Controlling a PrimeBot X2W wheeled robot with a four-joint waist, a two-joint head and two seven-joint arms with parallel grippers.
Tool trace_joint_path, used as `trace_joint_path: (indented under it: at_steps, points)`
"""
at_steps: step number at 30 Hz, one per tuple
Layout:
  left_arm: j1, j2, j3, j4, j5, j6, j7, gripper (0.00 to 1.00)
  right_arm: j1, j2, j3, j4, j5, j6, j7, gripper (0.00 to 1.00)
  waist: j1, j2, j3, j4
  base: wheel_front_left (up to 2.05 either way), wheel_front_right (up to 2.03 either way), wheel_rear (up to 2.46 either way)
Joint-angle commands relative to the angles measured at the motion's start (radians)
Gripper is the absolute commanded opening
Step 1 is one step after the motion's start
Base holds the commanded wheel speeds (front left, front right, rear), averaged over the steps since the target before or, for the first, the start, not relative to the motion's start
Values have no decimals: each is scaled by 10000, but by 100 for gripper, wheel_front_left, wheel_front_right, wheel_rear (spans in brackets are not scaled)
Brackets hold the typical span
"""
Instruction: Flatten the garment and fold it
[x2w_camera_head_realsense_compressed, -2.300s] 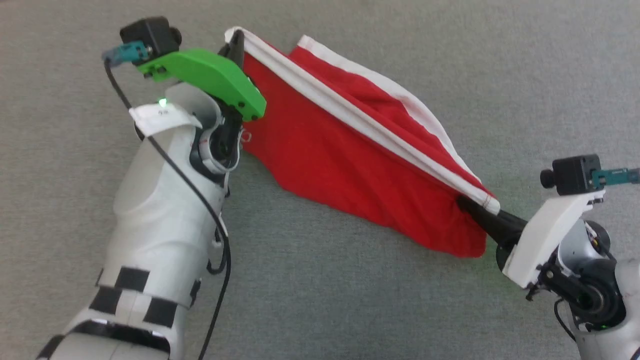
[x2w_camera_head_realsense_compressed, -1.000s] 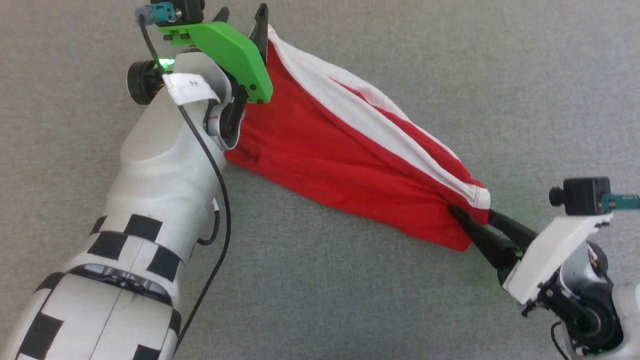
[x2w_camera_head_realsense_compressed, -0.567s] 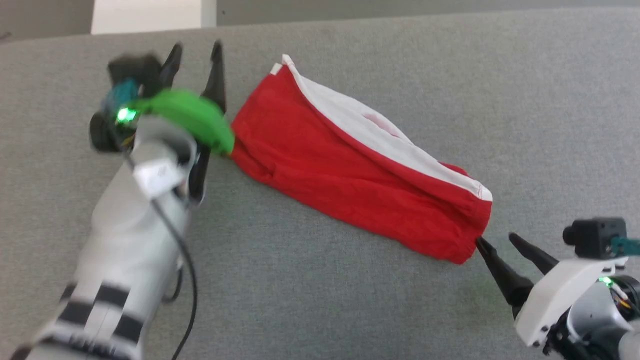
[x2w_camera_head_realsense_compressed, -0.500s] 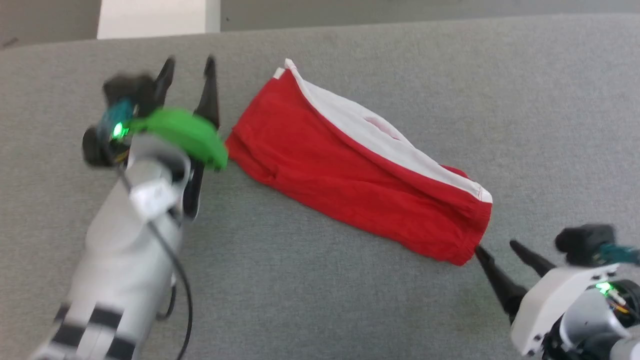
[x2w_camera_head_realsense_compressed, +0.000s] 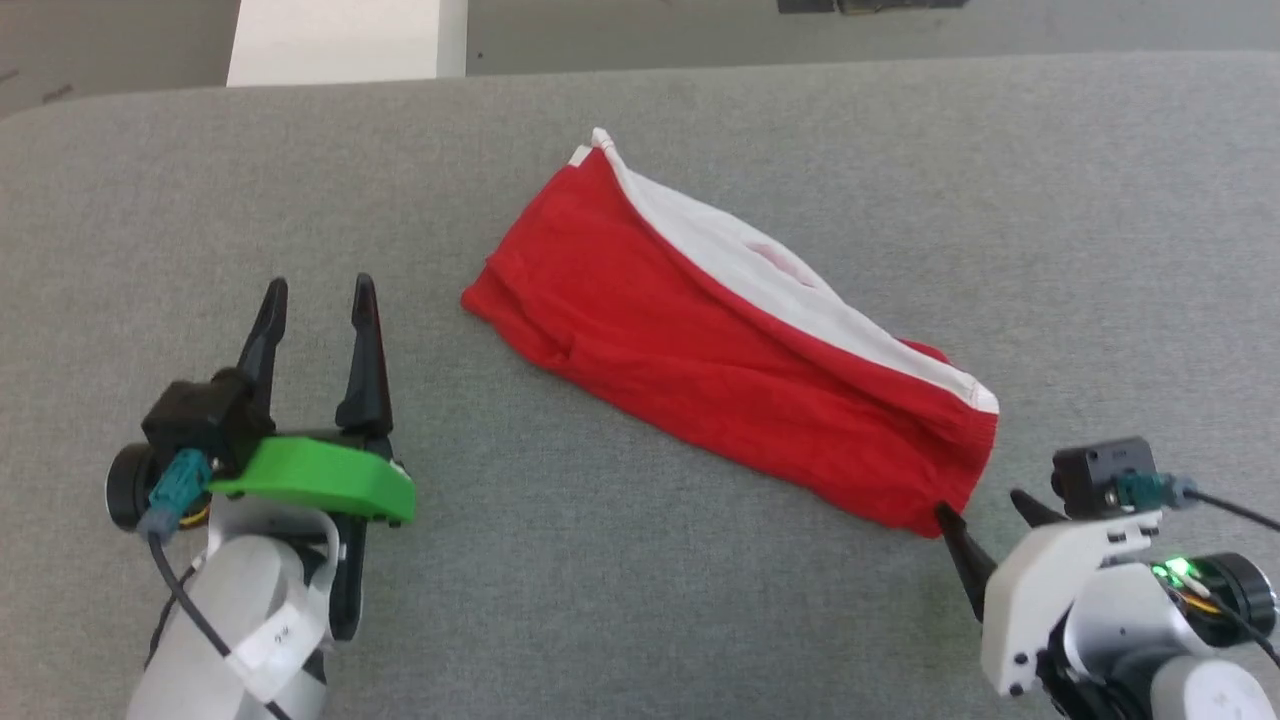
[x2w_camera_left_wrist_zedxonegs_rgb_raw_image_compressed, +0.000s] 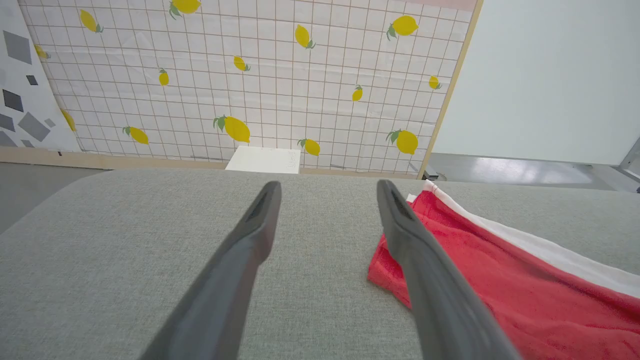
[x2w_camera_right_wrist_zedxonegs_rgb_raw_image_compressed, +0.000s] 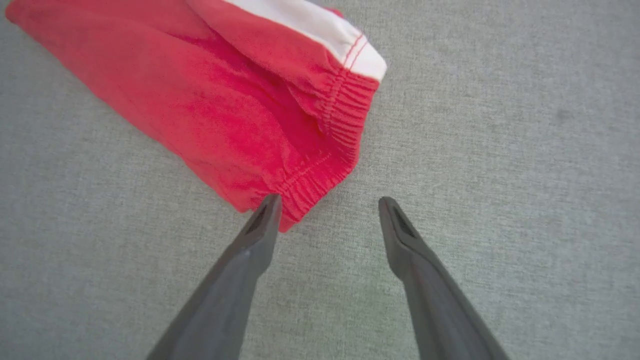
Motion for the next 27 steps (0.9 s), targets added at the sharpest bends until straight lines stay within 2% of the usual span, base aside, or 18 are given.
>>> trace_joint_path:
  at_steps: [1,12,17,18,19,20,27]
  points:
    - [200,-14,89,-135,83,38,-36,100,-252,28,13,180,179,-13,-50,100,0,0,137,126,0,0,0]
    - [225,-487,78,-438,278,-193,-37,100,-1196,32,378,1569,105,-13,-162,100,0,0,610,558,0,0,0]
    - [188,-714,46,-305,381,-408,-37,100,-1497,33,711,2188,-168,-13,188,100,0,0,774,721,0,0,0]
    - [186,-735,52,-280,390,-430,-37,100,-1510,33,744,2233,-207,-13,277,96,0,0,780,735,0,0,0]
    - [177,-759,61,-253,407,-454,-37,100,-1531,33,757,2247,-209,-13,329,26,0,0,787,750,0,0,0]
    - [177,-774,64,-216,410,-476,-37,100,-1550,33,769,2229,-222,-13,353,0,0,0,789,755,0,0,0]
    - [95,-820,20,70,387,-652,55,100,-1627,33,576,1806,-180,-13,344,0,0,0,700,641,0,0,0]
